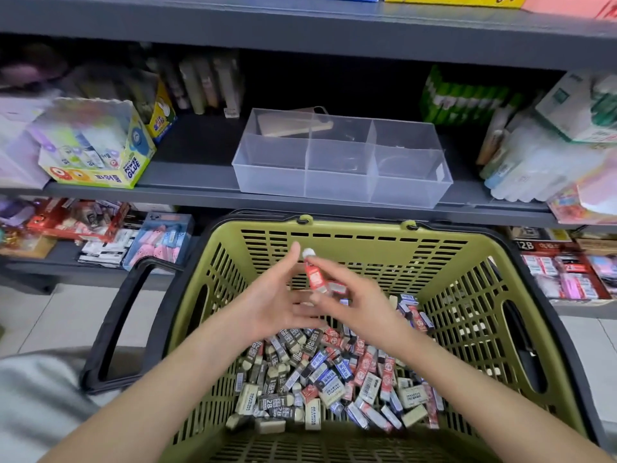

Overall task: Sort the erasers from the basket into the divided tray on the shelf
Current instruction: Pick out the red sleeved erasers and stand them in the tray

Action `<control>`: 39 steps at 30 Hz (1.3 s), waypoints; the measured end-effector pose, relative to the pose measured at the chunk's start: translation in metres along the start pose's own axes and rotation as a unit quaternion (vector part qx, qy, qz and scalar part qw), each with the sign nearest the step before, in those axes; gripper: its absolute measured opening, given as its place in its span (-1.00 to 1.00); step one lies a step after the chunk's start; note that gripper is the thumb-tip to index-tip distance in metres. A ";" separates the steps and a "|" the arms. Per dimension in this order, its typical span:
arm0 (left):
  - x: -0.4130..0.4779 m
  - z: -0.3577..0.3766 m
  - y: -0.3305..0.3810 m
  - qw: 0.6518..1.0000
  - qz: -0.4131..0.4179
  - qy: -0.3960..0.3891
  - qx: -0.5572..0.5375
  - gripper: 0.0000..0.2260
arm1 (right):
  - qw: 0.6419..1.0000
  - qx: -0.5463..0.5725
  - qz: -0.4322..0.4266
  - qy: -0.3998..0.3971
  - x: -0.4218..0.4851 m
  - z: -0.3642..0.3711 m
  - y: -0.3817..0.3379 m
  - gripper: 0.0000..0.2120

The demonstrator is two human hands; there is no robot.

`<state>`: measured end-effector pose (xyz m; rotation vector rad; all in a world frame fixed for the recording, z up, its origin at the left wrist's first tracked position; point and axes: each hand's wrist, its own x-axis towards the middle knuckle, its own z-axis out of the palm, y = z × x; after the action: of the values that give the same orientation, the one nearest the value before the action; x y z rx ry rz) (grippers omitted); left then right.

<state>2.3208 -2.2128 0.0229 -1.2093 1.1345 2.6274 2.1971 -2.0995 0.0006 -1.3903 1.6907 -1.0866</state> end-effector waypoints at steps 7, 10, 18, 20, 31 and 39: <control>0.014 -0.006 -0.011 0.985 -0.012 0.021 -0.171 -0.57 | 0.981 0.179 0.045 -0.063 -0.009 -0.008 -0.014 -0.24; 0.014 -0.004 -0.012 0.991 -0.044 0.013 -0.123 -0.62 | 0.976 0.141 0.127 0.106 -0.009 -0.013 0.012 -0.51; 0.015 -0.013 -0.003 0.980 -0.016 0.066 -0.189 -0.61 | 0.848 -0.480 0.139 -0.180 -0.005 0.037 0.101 -0.56; 0.014 -0.016 -0.001 0.979 0.001 0.077 -0.188 -0.63 | 0.861 -0.460 0.155 -0.152 0.001 0.040 0.106 -0.57; 0.016 -0.025 -0.001 0.980 0.017 0.106 -0.169 -0.71 | 0.822 -0.502 0.169 -0.209 0.017 0.047 0.101 -0.66; 0.029 -0.012 -0.020 0.987 0.043 0.109 -0.108 -0.67 | 0.954 0.039 0.296 0.034 0.008 0.006 0.048 -0.92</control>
<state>2.3145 -2.2135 -0.0142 -1.5560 0.9663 2.7984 2.1816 -2.1046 -0.0457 -0.7177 1.9149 -0.8444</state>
